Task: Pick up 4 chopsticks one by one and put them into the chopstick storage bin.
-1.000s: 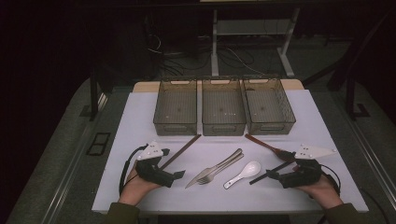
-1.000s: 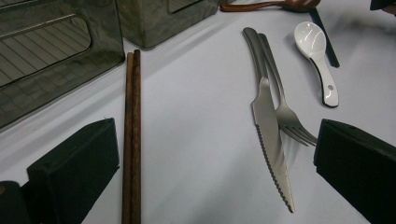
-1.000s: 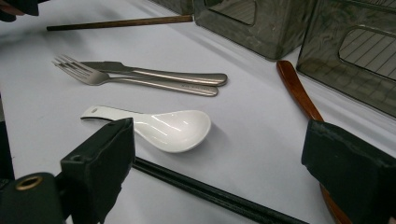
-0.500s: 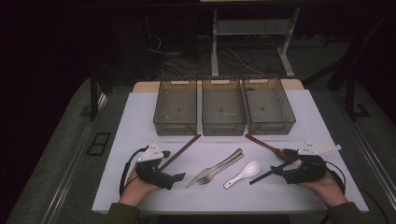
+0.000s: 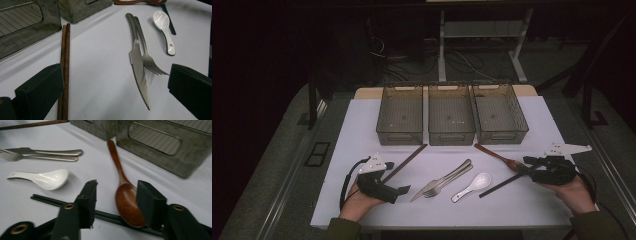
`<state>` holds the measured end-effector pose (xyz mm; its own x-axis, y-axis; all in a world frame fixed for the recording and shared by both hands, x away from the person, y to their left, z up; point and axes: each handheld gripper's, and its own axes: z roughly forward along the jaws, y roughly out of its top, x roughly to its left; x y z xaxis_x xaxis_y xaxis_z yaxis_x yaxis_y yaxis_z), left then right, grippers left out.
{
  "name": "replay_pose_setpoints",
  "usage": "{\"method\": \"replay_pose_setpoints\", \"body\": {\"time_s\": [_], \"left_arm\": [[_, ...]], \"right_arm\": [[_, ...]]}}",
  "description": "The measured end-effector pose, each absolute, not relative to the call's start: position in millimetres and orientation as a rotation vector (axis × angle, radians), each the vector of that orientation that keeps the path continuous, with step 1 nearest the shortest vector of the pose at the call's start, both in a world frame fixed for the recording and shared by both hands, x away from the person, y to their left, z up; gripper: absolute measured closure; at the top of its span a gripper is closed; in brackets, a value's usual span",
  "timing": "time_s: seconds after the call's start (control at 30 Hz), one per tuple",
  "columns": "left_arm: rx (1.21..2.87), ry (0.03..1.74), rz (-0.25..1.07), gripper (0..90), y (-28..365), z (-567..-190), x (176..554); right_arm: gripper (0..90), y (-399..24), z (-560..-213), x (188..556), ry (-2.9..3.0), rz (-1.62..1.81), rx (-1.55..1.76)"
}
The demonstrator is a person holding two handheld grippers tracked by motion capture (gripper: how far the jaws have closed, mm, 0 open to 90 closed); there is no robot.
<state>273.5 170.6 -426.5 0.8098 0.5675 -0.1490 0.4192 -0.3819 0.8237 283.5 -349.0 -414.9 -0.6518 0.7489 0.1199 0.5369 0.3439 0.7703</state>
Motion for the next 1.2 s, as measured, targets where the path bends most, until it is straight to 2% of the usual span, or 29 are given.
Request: {"method": "replay_pose_setpoints", "body": {"time_s": [0.07, 0.1, 0.13, 0.3, 0.5, 1.2], "left_arm": [[2.024, 0.735, 0.194, 0.0, 171.2, -426.6, 273.5], [2.025, 0.735, 0.193, 0.0, 171.4, -426.5, 273.6], [2.024, 0.735, 0.191, 0.0, 171.5, -426.6, 273.6], [2.029, 0.736, 0.187, 0.0, 171.3, -427.0, 273.6], [2.028, 0.735, 0.188, 0.0, 172.2, -426.8, 273.8], [2.015, 0.732, 0.172, 0.0, 173.7, -427.4, 274.3]], "right_arm": [[61.1, -356.2, -414.7, 288.4, 2.346, 1.175, 1.185], [61.1, -356.2, -414.7, 288.4, 2.346, 1.175, 1.185], [65.9, -361.2, -414.8, 291.6, 2.342, 1.159, 1.21], [78.7, -373.9, -414.8, 300.2, 2.339, 1.112, 1.256], [89.3, -384.8, -417.2, 309.4, 2.35, 1.046, 1.3], [89.5, -396.7, -437.6, 342.0, 2.418, 0.818, 1.39]]}}
